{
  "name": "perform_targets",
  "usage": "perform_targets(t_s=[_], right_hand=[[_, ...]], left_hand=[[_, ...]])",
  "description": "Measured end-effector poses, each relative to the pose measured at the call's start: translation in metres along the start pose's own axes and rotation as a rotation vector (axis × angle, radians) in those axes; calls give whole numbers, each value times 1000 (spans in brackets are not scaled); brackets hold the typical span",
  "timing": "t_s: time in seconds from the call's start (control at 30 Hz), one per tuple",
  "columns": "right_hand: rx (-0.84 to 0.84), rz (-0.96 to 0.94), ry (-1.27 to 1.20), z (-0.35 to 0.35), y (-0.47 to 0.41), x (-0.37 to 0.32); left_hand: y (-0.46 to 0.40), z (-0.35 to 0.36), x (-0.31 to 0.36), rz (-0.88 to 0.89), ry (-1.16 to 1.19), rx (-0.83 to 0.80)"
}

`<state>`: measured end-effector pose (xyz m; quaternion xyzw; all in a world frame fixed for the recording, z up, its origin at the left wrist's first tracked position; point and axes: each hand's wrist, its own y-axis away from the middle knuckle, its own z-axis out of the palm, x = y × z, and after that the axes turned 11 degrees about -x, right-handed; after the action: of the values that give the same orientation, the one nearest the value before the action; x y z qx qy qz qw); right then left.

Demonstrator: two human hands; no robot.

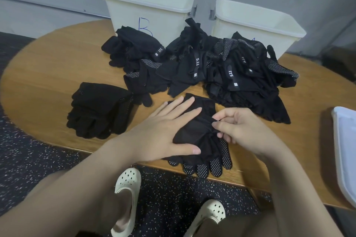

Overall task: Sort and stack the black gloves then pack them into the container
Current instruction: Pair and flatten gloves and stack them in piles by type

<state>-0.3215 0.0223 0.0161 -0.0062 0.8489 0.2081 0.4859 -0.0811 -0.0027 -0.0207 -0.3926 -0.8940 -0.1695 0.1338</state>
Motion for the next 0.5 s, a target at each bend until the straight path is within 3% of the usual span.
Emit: perform_targets(t_s=[0.3, 0.5], right_hand=[[49, 38, 201, 2, -5, -10], [493, -148, 390, -13, -46, -41]], left_hand=[[6, -1, 3, -4, -19, -14], [13, -11, -5, -5, 429, 131]])
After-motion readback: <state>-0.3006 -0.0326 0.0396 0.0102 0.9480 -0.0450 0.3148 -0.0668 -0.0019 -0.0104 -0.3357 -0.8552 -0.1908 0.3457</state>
